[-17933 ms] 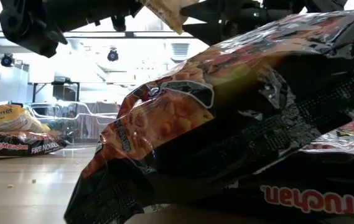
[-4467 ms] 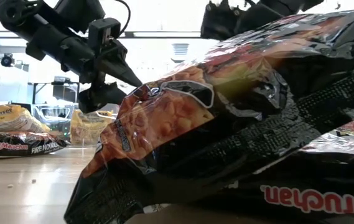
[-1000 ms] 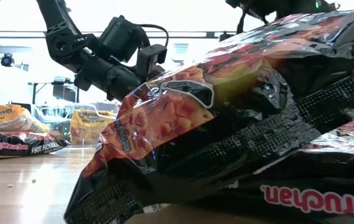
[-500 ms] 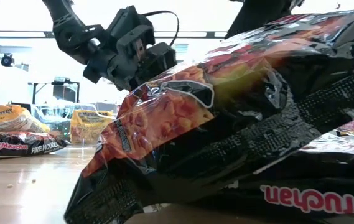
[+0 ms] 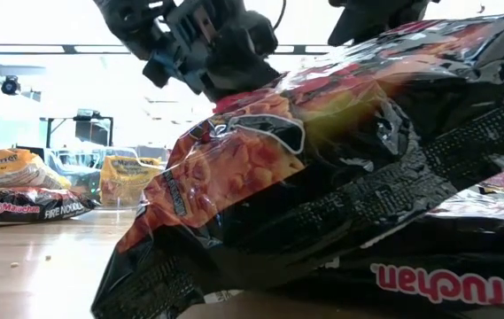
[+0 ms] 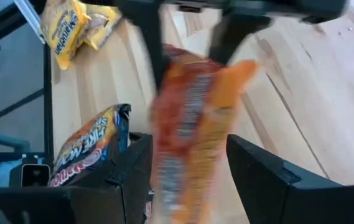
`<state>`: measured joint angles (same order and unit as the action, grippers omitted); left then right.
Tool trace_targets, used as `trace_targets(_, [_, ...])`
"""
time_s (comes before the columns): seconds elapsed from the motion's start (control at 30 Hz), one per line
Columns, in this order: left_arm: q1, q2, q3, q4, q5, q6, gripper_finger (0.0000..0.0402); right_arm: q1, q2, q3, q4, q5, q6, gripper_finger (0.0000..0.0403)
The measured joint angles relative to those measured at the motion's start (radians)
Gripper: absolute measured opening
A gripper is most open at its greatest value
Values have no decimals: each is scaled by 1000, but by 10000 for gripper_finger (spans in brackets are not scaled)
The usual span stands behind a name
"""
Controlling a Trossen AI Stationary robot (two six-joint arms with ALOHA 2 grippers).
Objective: Sort Maruchan noodles
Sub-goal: Put the orange noodle pack into the bottom transparent bin
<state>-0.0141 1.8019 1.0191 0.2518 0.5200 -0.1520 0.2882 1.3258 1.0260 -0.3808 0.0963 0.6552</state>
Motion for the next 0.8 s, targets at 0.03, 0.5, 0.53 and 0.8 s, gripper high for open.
trace_targets(0.03, [-4, 0, 3, 0, 4, 4, 128, 0, -2, 0, -7, 0, 0, 194])
trace_targets(0.5, [-12, -3, 43, -7, -4, 45, 127, 0, 3, 0, -3, -26, 2, 194])
trace_targets(0.53, [-13, -3, 48, -8, -4, 52, 127, 0, 3, 0, -3, -27, 2, 194])
trace_targets(0.8, [-12, -3, 84, -18, -14, 110, 127, 0, 2, 1, -2, -43, -11, 194])
